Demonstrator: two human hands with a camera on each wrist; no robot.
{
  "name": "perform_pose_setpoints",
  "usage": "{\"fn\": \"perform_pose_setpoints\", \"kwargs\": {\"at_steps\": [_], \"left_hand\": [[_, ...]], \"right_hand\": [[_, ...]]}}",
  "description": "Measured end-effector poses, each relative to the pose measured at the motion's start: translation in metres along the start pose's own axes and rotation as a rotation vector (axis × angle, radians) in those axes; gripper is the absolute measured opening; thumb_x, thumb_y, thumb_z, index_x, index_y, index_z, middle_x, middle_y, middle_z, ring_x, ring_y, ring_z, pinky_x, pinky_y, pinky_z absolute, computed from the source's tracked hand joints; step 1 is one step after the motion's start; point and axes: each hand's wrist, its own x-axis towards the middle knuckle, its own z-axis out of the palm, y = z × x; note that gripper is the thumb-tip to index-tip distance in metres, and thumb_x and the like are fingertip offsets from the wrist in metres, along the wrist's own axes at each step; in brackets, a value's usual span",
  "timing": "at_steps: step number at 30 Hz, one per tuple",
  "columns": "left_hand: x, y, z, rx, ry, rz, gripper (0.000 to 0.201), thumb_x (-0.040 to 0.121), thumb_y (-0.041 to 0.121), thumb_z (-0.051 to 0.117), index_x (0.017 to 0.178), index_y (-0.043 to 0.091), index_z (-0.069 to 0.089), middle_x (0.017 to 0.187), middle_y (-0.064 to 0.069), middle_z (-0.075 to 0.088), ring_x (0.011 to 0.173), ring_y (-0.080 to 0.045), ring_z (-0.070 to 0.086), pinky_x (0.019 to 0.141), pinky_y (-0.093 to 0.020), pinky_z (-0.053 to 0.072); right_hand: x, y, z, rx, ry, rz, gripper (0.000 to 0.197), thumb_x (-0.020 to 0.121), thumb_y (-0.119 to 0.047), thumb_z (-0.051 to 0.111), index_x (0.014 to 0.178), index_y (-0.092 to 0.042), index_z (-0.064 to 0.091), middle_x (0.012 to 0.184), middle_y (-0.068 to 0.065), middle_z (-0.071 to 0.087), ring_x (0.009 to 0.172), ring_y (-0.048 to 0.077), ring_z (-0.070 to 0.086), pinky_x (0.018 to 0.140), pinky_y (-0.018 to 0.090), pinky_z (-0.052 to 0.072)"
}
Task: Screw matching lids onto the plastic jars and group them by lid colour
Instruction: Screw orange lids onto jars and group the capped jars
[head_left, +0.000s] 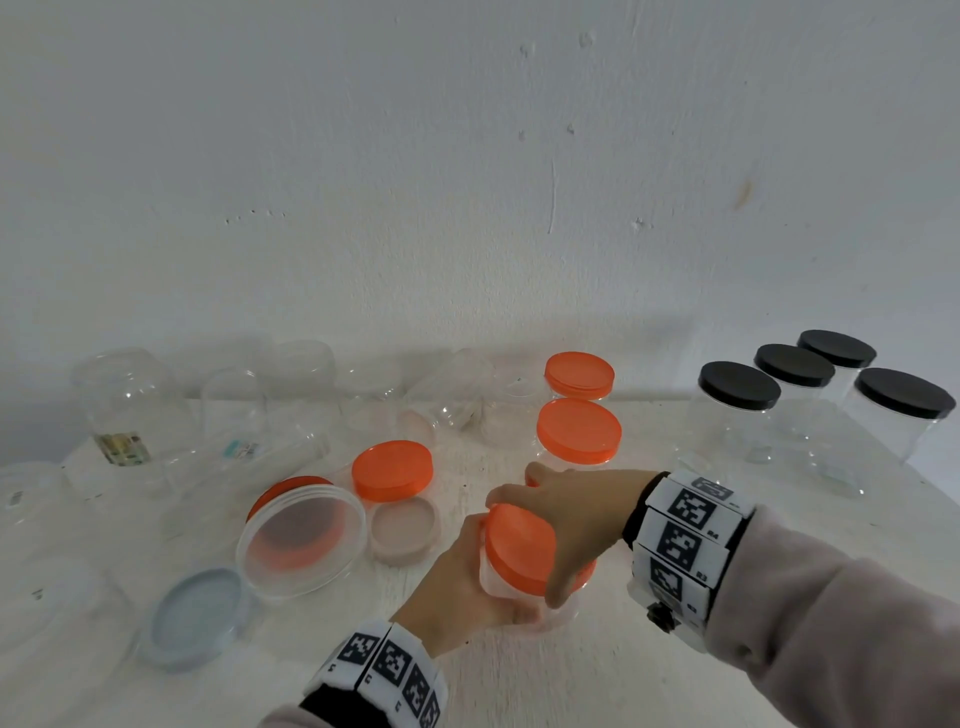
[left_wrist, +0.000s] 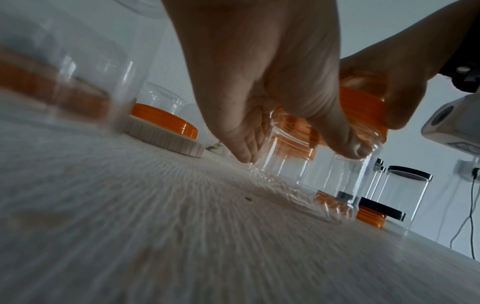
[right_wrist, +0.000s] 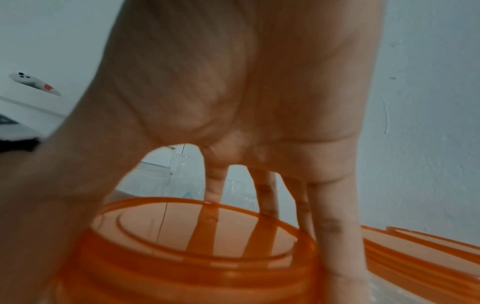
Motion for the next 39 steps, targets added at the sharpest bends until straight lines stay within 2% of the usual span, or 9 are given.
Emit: {"fn": "perform_pose_setpoints", "kwargs": {"at_steps": [6, 9, 13, 20, 23, 26, 33, 37, 39], "left_hand": [[0.0, -0.002, 0.001, -0.048, -0.012, 0.009, 0.096, 0.064, 0.037, 0.088, 0.137, 0.032, 0.025, 0.128, 0.017, 0.05, 0.115, 0.001, 0.05, 0.088, -0.012, 0.041], [0.0, 0.0, 0.002, -0.042, -0.009, -0.004, 0.098, 0.063, 0.037, 0.088, 0.137, 0.031, 0.023, 0.13, 0.015, 0.048, 0.118, -0.003, 0.048, 0.091, -0.015, 0.041], [0.0, 0.0, 0.002, -0.039, -0.007, -0.005, 0.097, 0.065, 0.034, 0.087, 0.135, 0.037, 0.019, 0.123, 0.022, 0.047, 0.108, 0.006, 0.048, 0.078, -0.006, 0.038], [-0.001, -0.004, 0.002, -0.076, -0.014, 0.013, 0.093, 0.065, 0.036, 0.087, 0.134, 0.036, 0.024, 0.123, 0.023, 0.05, 0.109, 0.011, 0.047, 0.076, -0.006, 0.04], [0.0, -0.003, 0.002, -0.089, -0.02, 0.002, 0.097, 0.064, 0.035, 0.088, 0.135, 0.035, 0.022, 0.126, 0.02, 0.048, 0.112, 0.006, 0.048, 0.081, -0.009, 0.039], [0.0, -0.002, 0.002, -0.08, -0.018, 0.006, 0.098, 0.064, 0.034, 0.088, 0.131, 0.042, 0.017, 0.123, 0.025, 0.045, 0.108, 0.012, 0.045, 0.078, -0.005, 0.037], [-0.002, -0.003, 0.003, -0.101, -0.015, 0.017, 0.095, 0.065, 0.033, 0.087, 0.136, 0.033, 0.025, 0.126, 0.018, 0.051, 0.113, 0.005, 0.05, 0.08, -0.008, 0.041], [-0.001, -0.001, 0.003, -0.09, -0.006, 0.01, 0.098, 0.064, 0.033, 0.088, 0.137, 0.032, 0.022, 0.131, 0.017, 0.045, 0.119, -0.002, 0.048, 0.092, -0.015, 0.041], [-0.001, 0.0, 0.003, -0.077, -0.001, 0.002, 0.099, 0.064, 0.033, 0.088, 0.135, 0.036, 0.019, 0.131, 0.018, 0.042, 0.121, -0.004, 0.045, 0.096, -0.017, 0.04]], "right_hand": [[0.003, -0.005, 0.011, 0.123, 0.029, 0.149, 0.118, 0.055, -0.083, 0.066, 0.147, -0.039, 0.008, 0.146, 0.007, 0.029, 0.112, 0.029, 0.05, 0.09, 0.046, 0.048], [-0.002, -0.007, 0.001, 0.055, -0.038, 0.11, 0.119, 0.057, -0.071, 0.075, 0.145, -0.05, -0.002, 0.156, 0.003, 0.013, 0.136, 0.035, 0.034, 0.102, 0.055, 0.039], [-0.005, -0.007, -0.011, 0.015, -0.038, -0.002, 0.101, 0.068, -0.052, 0.078, 0.144, -0.054, 0.011, 0.148, -0.006, 0.023, 0.132, 0.03, 0.035, 0.097, 0.053, 0.042], [0.005, -0.01, 0.001, 0.064, 0.046, 0.165, 0.107, 0.063, -0.084, 0.059, 0.147, -0.031, 0.021, 0.143, 0.006, 0.035, 0.122, 0.031, 0.048, 0.092, 0.046, 0.046], [0.001, -0.009, -0.004, 0.046, -0.013, 0.06, 0.109, 0.062, -0.071, 0.073, 0.146, -0.048, 0.008, 0.148, -0.001, 0.024, 0.131, 0.03, 0.038, 0.096, 0.052, 0.042], [0.0, -0.009, -0.007, 0.044, -0.016, -0.034, 0.094, 0.067, -0.055, 0.078, 0.141, -0.053, 0.019, 0.141, -0.008, 0.026, 0.129, 0.026, 0.033, 0.095, 0.052, 0.042], [0.008, -0.006, 0.007, 0.106, 0.123, 0.134, 0.098, 0.07, -0.084, 0.052, 0.144, -0.025, 0.028, 0.135, 0.005, 0.041, 0.117, 0.028, 0.05, 0.084, 0.036, 0.042], [0.002, 0.0, 0.005, 0.129, 0.015, 0.037, 0.107, 0.065, -0.069, 0.071, 0.146, -0.049, 0.004, 0.151, -0.004, 0.02, 0.135, 0.028, 0.03, 0.102, 0.053, 0.038], [0.0, 0.0, 0.003, 0.132, 0.011, -0.055, 0.1, 0.068, -0.057, 0.076, 0.142, -0.057, 0.009, 0.149, -0.012, 0.018, 0.134, 0.026, 0.026, 0.102, 0.056, 0.038]]}}
